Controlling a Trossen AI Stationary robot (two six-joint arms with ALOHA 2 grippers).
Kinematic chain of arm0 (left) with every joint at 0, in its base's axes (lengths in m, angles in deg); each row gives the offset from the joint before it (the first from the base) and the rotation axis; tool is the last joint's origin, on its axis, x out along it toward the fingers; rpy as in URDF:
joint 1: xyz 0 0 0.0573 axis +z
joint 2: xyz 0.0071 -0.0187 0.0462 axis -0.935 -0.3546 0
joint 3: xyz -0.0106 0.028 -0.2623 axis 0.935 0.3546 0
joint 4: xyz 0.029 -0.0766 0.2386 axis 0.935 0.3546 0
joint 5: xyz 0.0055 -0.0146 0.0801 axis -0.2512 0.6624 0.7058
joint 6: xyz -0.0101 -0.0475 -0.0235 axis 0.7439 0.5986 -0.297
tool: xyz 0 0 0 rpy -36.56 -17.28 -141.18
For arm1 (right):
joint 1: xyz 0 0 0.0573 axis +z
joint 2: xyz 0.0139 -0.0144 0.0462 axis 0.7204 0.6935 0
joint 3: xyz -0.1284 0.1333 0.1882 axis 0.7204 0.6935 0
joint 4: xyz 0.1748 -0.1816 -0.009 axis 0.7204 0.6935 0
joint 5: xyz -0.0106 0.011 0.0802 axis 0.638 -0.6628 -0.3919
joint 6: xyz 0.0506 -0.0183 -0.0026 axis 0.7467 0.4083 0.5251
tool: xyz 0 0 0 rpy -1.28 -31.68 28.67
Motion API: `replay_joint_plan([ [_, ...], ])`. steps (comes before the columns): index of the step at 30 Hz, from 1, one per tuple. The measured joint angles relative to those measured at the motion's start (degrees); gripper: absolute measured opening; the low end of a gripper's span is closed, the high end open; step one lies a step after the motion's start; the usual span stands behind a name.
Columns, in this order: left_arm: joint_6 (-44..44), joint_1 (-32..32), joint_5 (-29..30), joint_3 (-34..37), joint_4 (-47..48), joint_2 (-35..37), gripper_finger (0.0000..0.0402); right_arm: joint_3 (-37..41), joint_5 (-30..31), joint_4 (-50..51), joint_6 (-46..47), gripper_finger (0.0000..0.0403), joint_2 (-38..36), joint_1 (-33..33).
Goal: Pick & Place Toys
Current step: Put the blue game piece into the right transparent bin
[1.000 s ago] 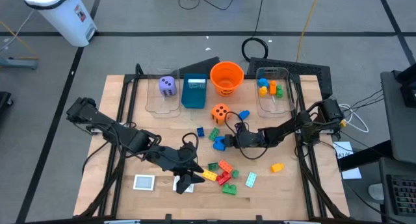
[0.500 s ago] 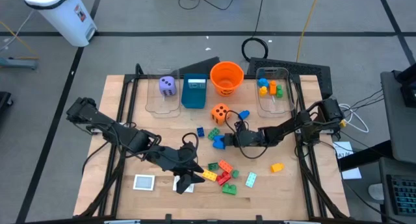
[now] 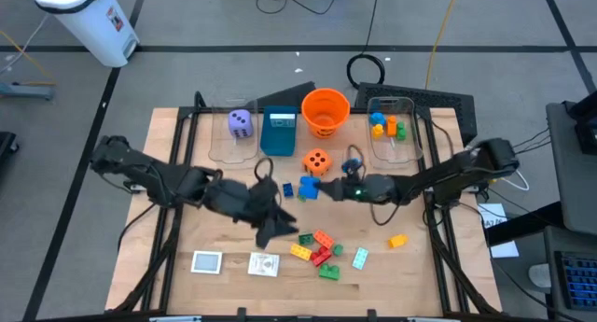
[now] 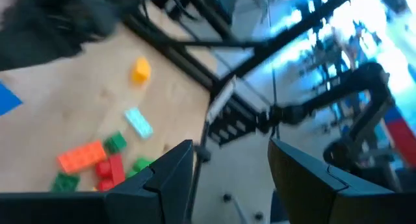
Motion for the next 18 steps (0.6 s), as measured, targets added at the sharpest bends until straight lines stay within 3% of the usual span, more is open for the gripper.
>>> replay_joint_plan([
  [4,1.3,3.9,1.9,0.0,-1.6,1.2,0.0209,0.0,5.2,-5.4,-9.5,0.0004,-5.9,0.0],
  [9,1.3,8.5,2.4,0.0,-10.7,1.4,0.0209,0.0,9.5,-12.2,-22.8,0.0004,-12.2,0.0],
  [18,-3.4,14.7,4.1,0.0,-20.6,1.4,0.0209,-1.1,15.3,-19.2,-34.3,0.0004,-18.1,0.0],
])
